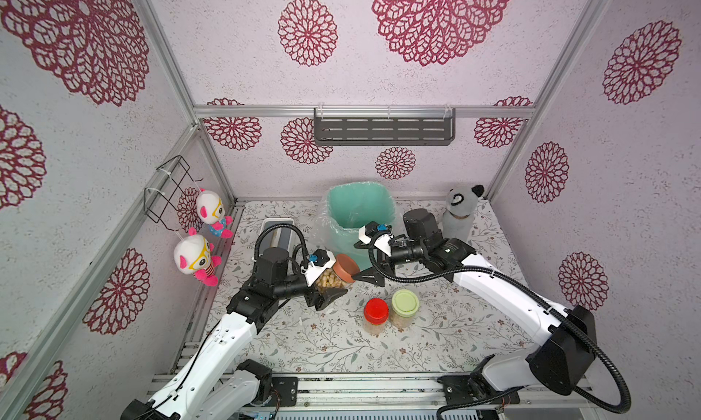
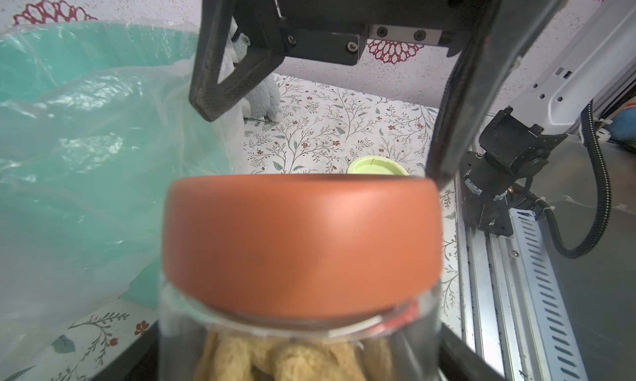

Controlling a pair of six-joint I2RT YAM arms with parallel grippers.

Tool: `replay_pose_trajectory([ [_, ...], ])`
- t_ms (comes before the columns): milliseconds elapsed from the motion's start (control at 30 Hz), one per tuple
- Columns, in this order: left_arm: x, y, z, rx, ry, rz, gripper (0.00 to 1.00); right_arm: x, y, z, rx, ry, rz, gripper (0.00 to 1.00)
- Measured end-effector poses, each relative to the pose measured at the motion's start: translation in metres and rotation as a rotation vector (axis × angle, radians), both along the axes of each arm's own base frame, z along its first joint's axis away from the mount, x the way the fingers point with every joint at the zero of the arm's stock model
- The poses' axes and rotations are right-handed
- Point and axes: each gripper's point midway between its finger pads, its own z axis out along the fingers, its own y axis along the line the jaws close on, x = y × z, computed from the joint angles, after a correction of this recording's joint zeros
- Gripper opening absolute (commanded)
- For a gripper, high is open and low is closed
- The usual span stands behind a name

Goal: Empty moldy peanuts from jars
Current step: Unscrew the lid from the jar.

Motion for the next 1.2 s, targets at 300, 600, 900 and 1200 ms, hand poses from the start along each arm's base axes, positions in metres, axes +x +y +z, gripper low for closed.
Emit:
replay_pose_trajectory([
  [300, 0.011, 0.009, 0.000, -0.002, -0.054, 0.096, 0.00, 0.015, -0.001, 0.044, 0.162, 0.228, -0.267, 0.99],
  [600, 0.020, 0.014, 0.006, -0.005, -0.091, 0.147, 0.00, 0.025, 0.018, 0.039, 0.176, 0.463, -0.504, 0.99],
  [900, 0.020, 0.016, 0.003, 0.002, -0.091, 0.160, 0.00, 0.035, 0.029, -0.008, 0.082, 0.588, -0.601, 0.99],
  [1200, 0.020, 0.016, -0.002, 0.007, -0.083, 0.162, 0.00, 0.032, 0.032, -0.010, 0.078, 0.609, -0.593, 0.99],
])
